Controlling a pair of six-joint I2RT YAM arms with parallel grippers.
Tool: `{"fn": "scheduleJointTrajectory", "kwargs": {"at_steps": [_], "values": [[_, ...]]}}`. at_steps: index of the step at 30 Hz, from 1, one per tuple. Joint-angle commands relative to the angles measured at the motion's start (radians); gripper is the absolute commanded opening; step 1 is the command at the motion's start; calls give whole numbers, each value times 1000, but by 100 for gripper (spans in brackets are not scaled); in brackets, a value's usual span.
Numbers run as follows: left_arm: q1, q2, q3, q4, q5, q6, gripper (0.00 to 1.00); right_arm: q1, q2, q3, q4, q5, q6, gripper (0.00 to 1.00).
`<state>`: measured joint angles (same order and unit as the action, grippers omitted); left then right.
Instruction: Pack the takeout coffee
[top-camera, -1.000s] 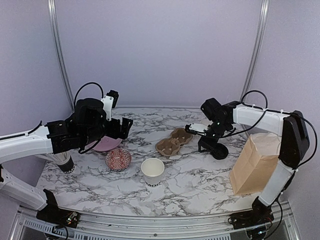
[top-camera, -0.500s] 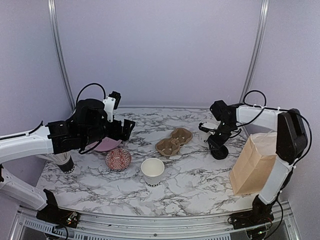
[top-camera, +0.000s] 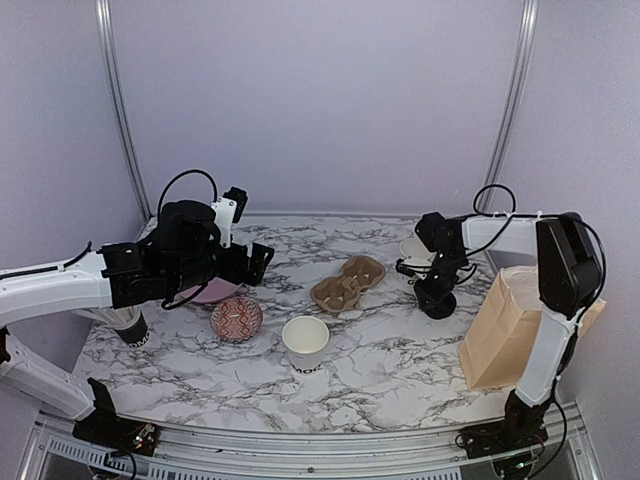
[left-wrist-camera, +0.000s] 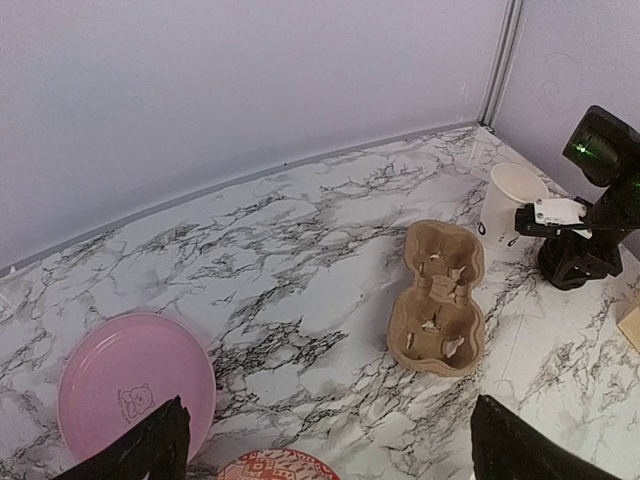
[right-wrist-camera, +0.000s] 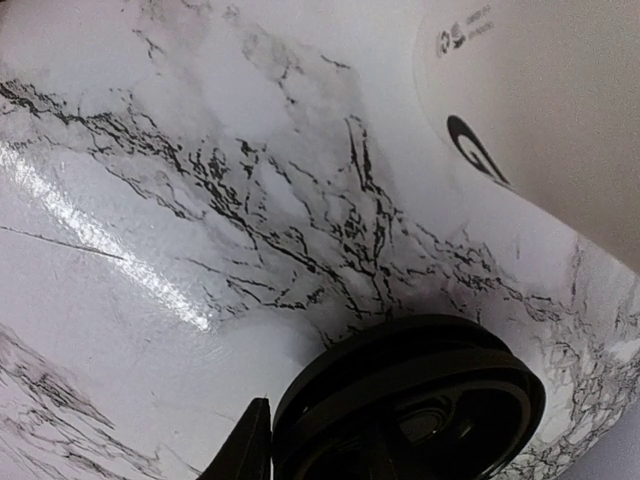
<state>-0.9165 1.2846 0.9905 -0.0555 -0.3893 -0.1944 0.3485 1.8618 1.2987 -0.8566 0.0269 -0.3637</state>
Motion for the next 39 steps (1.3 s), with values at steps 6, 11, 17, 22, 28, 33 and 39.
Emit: {"fn": "scheduleJointTrajectory", "kwargs": {"at_steps": [6,11,17,22,28,33,39], "values": [[-8,12,-9,22,13,6,99,-5,2,39,-20,-16,17,19],[-8,28,-4,26,20,11,99,-5,-26,38,-31,-13,16,14],[-15,51,10,28,31,15,99,-5,-48,37,-42,-13,13,17],[-23,64,14,29,35,21,99,-6,-52,40,-44,-16,12,11],[-28,72,13,28,35,24,99,-12,-50,37,-44,-16,12,4],[-34,79,16,28,36,29,99,-14,-58,36,-46,-16,12,3],[-39,91,23,28,38,33,99,-21,-48,28,-38,-16,8,15]]}}
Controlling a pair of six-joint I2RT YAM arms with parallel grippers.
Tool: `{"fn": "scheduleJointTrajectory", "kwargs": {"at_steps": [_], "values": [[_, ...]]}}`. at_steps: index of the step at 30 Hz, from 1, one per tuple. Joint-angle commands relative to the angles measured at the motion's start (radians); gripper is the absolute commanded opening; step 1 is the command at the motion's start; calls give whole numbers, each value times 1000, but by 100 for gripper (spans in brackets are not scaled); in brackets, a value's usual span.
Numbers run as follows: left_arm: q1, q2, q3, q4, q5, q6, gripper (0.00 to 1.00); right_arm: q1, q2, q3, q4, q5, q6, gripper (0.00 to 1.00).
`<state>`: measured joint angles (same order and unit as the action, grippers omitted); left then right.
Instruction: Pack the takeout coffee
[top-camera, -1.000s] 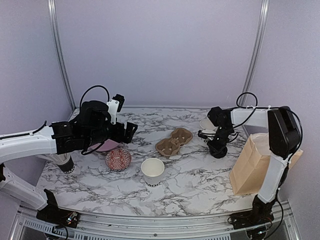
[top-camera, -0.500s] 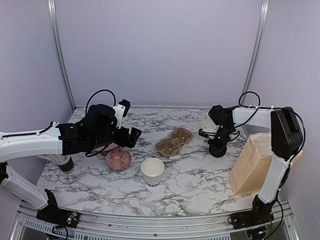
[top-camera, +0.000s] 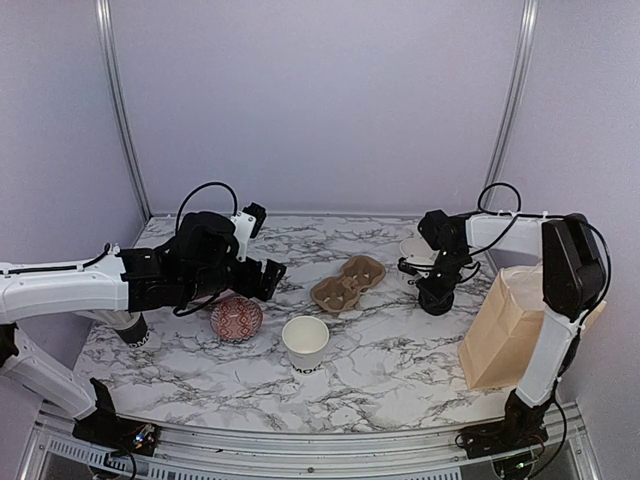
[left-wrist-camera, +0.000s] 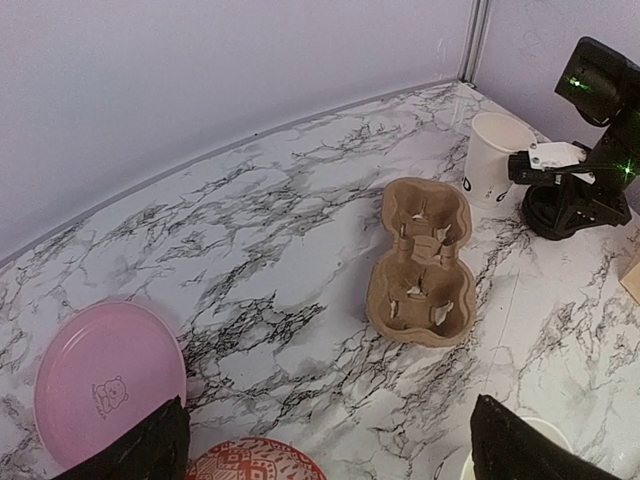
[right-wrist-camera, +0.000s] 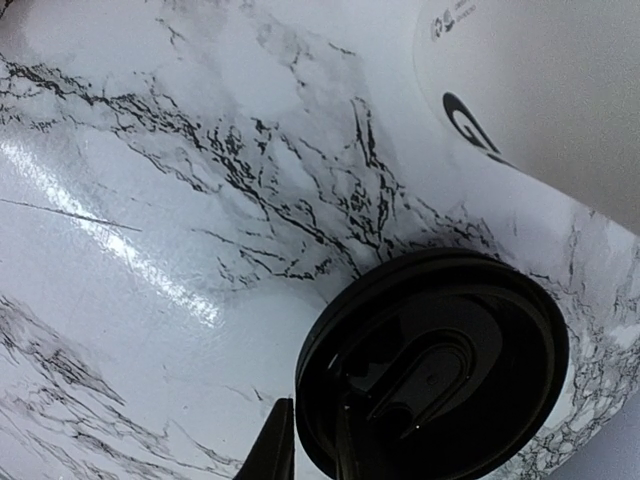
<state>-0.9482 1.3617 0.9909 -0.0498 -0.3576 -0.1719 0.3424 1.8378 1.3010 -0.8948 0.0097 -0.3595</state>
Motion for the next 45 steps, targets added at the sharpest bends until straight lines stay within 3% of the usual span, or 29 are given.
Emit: {"fn": "scheduleJointTrajectory", "kwargs": {"at_steps": [1,11,21,28,36,41,45], "values": [[-9,16,24,21,6,11,99,-18,-22,27,2,1,4,15],[-18,30,31,18,4,24,99,-26,-2,38,6,1,2,15],[-26,36,36,15,2,31,99,-28,-18,51,-9,1,1,4],[-28,46,44,15,3,37,99,-28,-86,85,-50,3,-2,2],[-36,66,57,16,14,38,99,-93,-62,132,-36,53,-25,9],[-38,67,43,18,16,45,99,-162,9,208,-23,102,-30,35],[-38,72,30,20,15,61,99,-179,57,250,-42,123,-36,44]]}}
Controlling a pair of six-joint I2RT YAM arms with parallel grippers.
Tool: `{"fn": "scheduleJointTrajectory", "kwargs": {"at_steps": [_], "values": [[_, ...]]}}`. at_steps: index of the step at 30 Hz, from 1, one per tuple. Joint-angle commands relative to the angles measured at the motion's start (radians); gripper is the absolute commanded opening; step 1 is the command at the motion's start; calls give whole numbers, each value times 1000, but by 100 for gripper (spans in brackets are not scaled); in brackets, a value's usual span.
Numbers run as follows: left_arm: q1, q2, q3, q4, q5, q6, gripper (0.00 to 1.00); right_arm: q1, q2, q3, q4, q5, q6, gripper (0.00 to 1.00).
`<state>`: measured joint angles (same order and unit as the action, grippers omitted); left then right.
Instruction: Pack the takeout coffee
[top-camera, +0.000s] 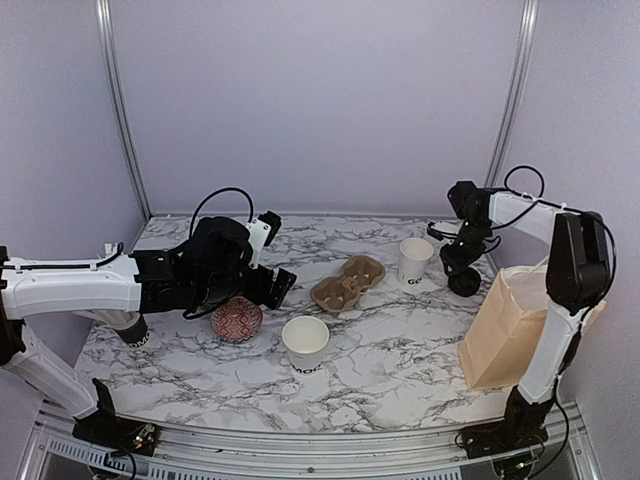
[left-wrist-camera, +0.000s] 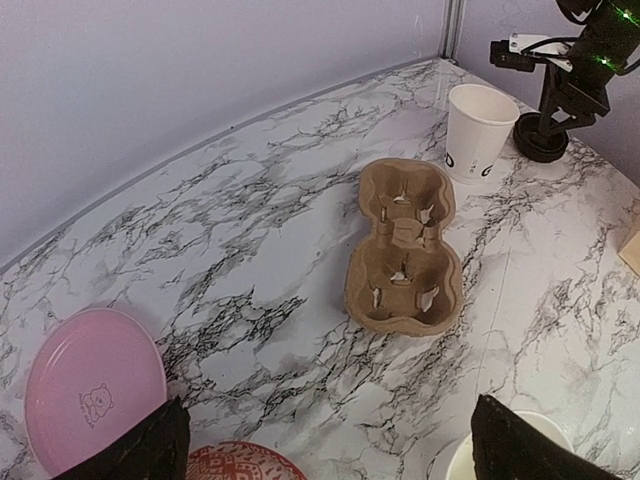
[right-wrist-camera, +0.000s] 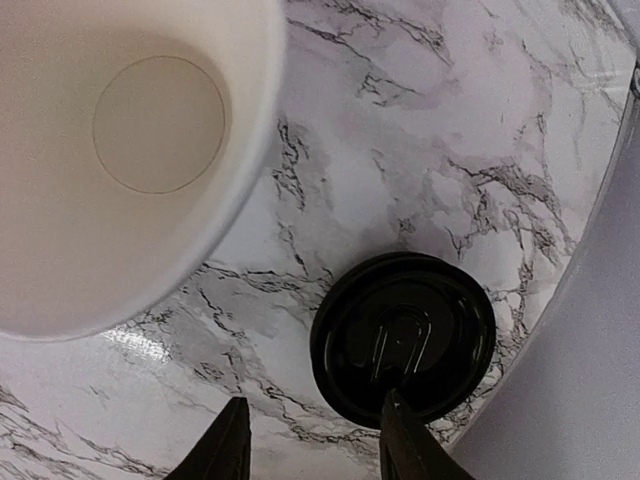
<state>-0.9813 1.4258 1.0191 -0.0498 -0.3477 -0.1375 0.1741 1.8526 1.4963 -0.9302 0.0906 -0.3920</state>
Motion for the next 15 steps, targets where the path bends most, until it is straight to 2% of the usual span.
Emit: {"fn": "scheduleJointTrajectory", "kwargs": {"at_steps": [1,15], "values": [[-5,9,0,21,4,31,99,-11,51,58,-10,45,-6,45],[-5,34,-1,34,16,46,99,-32,146,65,-6,55,-26,40]]}}
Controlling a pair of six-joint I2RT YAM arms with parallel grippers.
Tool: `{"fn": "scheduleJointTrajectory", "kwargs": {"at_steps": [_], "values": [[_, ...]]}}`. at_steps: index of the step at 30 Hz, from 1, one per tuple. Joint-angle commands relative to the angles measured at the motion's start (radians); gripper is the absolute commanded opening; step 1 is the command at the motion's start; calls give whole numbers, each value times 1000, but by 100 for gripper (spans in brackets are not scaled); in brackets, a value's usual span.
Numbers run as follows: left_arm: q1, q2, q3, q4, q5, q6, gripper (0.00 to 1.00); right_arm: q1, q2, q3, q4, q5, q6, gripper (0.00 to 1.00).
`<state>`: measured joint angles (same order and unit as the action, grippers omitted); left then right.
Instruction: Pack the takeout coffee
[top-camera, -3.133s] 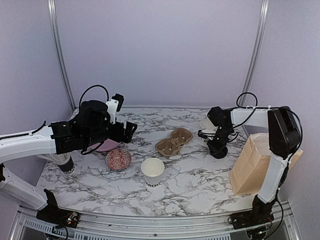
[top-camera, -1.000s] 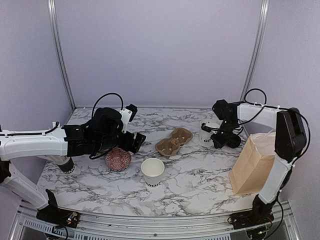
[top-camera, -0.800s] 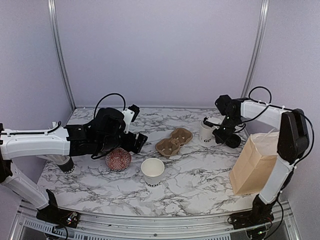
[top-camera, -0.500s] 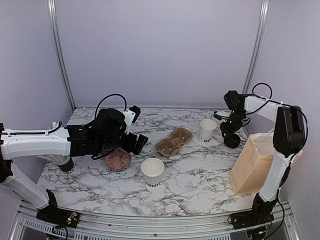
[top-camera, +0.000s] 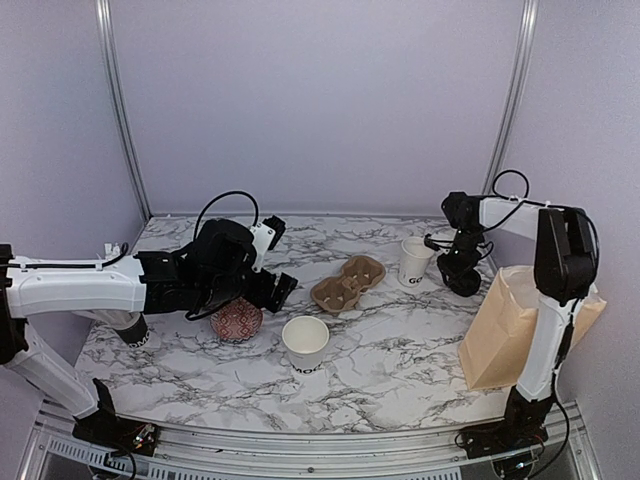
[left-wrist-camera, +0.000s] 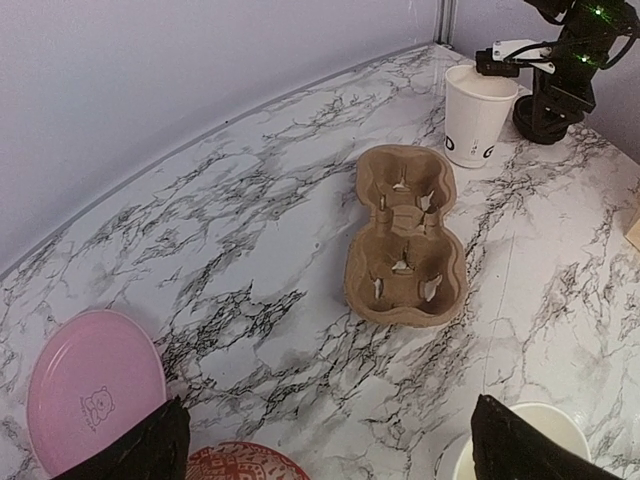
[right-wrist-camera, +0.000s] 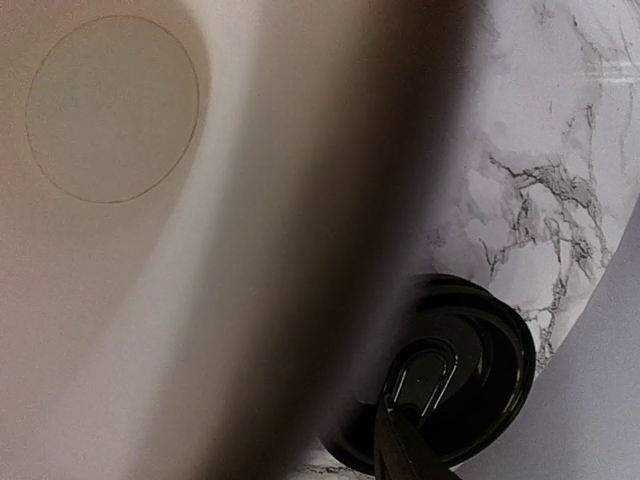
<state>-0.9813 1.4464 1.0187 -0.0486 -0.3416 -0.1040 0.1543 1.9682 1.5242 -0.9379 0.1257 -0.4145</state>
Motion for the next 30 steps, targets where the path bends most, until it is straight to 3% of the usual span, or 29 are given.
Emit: {"fn": "scheduleJointTrajectory", "kwargs": {"at_steps": [1,30], "values": [[-5,15,0,32,11,12,99,-12,38,40,2,21,-4,40],[-5,35,-7,35,25,7,99,-23,20,41,10,-24,-10,33]]}}
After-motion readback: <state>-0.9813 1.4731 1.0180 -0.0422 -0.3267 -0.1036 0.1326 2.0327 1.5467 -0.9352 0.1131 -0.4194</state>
